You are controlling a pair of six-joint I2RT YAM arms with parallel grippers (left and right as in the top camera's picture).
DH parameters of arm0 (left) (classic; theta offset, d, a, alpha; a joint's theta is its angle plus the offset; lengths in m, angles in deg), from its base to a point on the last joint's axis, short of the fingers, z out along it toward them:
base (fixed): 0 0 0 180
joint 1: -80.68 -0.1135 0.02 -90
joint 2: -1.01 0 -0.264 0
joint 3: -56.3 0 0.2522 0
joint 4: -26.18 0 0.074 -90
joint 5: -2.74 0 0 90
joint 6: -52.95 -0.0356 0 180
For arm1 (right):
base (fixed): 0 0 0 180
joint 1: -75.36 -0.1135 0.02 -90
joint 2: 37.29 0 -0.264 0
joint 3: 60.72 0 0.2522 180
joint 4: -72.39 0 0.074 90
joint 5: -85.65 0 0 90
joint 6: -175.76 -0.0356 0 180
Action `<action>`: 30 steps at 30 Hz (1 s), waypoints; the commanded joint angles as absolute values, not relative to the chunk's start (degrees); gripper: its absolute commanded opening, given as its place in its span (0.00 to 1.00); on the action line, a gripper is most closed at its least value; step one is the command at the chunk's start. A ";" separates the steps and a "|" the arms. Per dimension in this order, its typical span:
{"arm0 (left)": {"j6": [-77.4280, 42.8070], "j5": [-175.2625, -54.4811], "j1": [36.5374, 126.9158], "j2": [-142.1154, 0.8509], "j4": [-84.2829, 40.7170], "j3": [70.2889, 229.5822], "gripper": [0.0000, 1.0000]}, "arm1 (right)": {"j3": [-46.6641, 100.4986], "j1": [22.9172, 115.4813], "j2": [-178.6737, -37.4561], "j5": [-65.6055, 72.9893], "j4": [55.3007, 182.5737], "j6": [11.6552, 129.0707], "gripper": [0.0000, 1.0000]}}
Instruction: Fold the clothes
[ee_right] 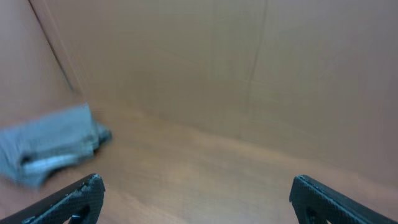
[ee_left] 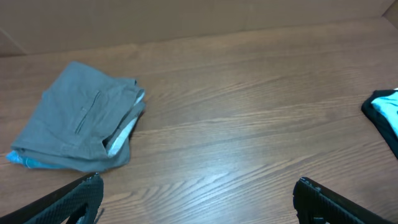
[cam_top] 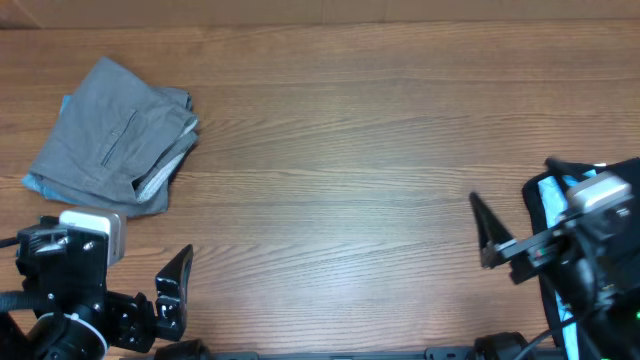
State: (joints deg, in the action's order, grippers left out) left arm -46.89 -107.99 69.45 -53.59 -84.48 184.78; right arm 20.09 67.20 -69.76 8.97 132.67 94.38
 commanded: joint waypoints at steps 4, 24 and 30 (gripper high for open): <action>-46.68 -107.75 70.00 -53.73 -84.37 184.56 1.00 | -0.55 68.16 -56.21 10.76 125.68 96.50 1.00; -46.68 -107.75 70.00 -53.73 -84.37 184.56 1.00 | -41.83 68.69 -37.46 14.02 102.29 88.26 1.00; -46.68 -107.75 70.00 -53.73 -84.37 184.56 1.00 | -42.07 68.69 -37.46 13.76 101.42 88.29 1.00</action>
